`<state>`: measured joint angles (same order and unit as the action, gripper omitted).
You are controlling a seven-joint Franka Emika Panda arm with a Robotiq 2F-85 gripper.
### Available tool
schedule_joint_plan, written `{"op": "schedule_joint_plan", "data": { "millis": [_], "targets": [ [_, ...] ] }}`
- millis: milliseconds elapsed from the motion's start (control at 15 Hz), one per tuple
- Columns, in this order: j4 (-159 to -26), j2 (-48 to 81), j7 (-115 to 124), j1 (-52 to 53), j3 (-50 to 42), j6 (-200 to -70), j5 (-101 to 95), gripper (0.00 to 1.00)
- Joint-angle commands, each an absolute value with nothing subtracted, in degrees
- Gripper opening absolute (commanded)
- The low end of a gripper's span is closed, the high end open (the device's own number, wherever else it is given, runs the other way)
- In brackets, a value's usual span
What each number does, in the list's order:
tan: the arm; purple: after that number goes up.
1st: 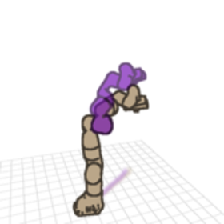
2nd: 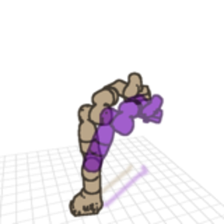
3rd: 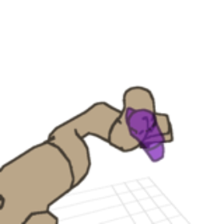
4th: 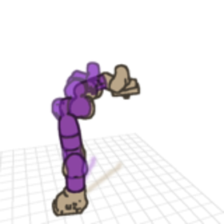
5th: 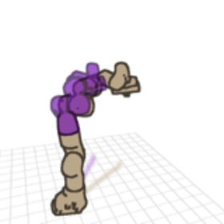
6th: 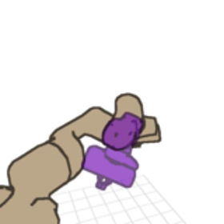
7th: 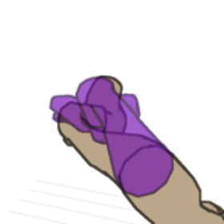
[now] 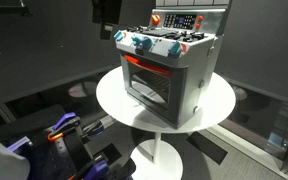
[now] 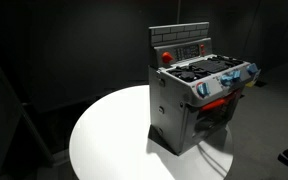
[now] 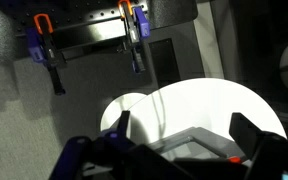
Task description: Press the top orange button on the microwave oven of the stove
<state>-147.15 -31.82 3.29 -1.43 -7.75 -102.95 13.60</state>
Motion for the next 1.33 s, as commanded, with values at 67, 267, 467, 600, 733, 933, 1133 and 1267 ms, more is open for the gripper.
{"op": "schedule_joint_plan", "data": {
  "millis": [67,267,467,600,733,933,1133,1267],
  "targets": [
    [-147.04,-31.69,2.72,-2.81,-6.53,-102.71,14.16,1.0],
    [-147.04,-31.69,2.72,-2.81,-6.53,-102.71,14.16,1.0],
    [-145.37,-30.58,3.48,-3.12,-6.01,-104.1,14.04,1.0],
    [-143.94,-29.62,3.71,-3.16,-5.72,-105.64,14.02,1.0],
    [-142.31,-28.3,4.1,-3.23,-5.37,-108.05,13.83,1.0],
    [-139.31,-25.63,4.71,-3.36,-4.79,-112.29,13.3,1.0],
    [-135.71,-22.23,5.36,-3.41,-4.23,-117.13,12.65,1.0],
    [-133.47,-19.73,6.16,-3.53,-3.67,-120.82,11.79,1.0]
  ]
}}
